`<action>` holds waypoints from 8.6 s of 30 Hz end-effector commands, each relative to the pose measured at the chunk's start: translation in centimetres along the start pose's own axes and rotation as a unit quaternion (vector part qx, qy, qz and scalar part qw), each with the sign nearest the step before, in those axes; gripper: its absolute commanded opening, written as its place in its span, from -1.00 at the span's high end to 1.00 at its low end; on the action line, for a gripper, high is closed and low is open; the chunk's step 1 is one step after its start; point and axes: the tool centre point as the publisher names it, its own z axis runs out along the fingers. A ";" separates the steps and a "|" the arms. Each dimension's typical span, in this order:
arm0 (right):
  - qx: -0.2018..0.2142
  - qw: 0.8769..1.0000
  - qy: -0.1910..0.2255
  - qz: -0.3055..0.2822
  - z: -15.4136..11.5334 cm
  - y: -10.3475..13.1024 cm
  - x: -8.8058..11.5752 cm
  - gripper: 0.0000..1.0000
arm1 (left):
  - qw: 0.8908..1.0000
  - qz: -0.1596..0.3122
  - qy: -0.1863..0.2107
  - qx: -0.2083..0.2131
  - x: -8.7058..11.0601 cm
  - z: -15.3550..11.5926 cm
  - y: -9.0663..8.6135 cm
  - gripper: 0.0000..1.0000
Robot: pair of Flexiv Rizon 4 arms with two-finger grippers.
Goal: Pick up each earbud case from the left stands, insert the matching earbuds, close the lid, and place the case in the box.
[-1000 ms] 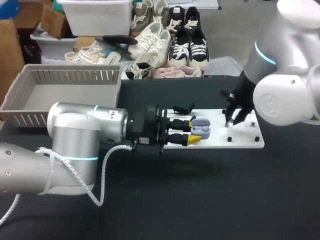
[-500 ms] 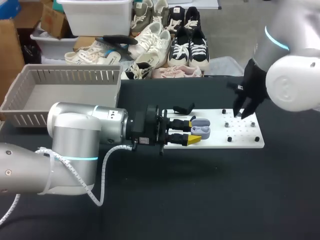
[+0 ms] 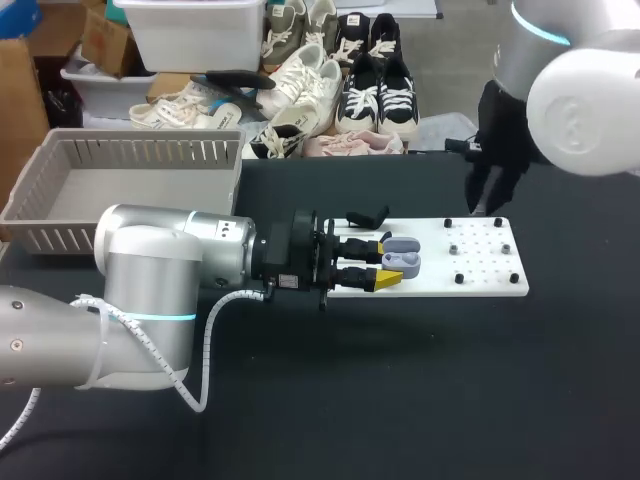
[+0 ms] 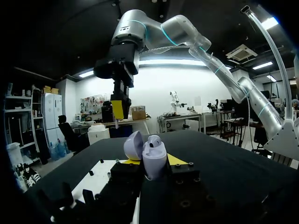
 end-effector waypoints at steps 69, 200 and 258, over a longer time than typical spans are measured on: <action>0.027 0.968 0.007 -0.249 -3.3 11.1 9.9 1.00 | 1.000 0.000 -0.001 0.001 0.1 0.0 0.1 1.00; 0.061 0.979 0.033 -0.192 3.3 10.1 7.0 0.98 | 1.000 0.000 -0.001 0.001 0.1 0.0 0.1 1.00; 0.079 0.996 0.017 -0.037 3.2 4.0 2.4 -1.00 | 1.000 0.000 -0.001 0.001 0.1 0.0 0.1 1.00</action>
